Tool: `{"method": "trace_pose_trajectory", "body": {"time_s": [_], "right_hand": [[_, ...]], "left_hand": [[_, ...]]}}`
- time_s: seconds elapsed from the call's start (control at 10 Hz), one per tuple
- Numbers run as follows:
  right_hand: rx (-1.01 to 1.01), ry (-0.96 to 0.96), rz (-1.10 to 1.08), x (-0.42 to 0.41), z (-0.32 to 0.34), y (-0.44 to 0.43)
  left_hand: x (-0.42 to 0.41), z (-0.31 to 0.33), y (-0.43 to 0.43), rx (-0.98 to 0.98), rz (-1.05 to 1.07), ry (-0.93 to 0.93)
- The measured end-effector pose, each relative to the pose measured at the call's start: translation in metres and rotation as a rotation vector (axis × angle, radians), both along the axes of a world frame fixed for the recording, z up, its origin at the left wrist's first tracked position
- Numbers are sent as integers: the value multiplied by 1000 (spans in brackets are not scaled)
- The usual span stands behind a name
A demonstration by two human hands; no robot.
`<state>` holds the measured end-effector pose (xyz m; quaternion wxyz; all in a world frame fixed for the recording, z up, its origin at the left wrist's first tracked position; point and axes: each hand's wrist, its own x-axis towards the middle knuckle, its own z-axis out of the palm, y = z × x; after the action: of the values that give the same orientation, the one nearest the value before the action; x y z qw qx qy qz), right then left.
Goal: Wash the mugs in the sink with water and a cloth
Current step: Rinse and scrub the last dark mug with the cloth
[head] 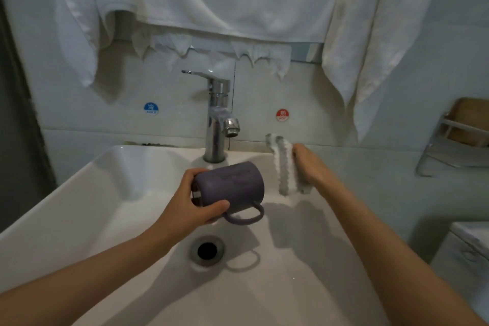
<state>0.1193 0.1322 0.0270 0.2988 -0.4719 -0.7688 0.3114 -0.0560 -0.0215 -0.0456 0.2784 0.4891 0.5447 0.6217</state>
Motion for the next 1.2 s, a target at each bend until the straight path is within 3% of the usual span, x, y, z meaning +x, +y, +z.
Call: {"method": "trace_pose_trajectory", "body": {"time_s": [0.2, 0.4, 0.5, 0.7, 0.8, 0.9, 1.0, 1.2], "right_hand": [[-10, -42, -20, 54, 22, 11], [-90, 2, 20, 53, 13, 0], [-236, 122, 109, 41, 5, -8], [-411, 227, 403, 19, 2, -37], [-620, 79, 438, 26, -22, -17], [-764, 318, 539, 44, -32, -31], [-593, 377, 617, 9, -4, -49], [-237, -86, 716, 8, -14, -40]], "left_hand": [[5, -2, 0, -73, -65, -105], [3, 2, -3, -131, -230, -336], [3, 5, -4, -154, -291, -455], [0, 8, -5, -132, -312, -501], [-1, 8, -6, -132, -329, -470], [-2, 8, -5, -116, -310, -492], [-4, 7, -4, -144, -288, -521], [-10, 8, -5, -152, -233, -417]]}}
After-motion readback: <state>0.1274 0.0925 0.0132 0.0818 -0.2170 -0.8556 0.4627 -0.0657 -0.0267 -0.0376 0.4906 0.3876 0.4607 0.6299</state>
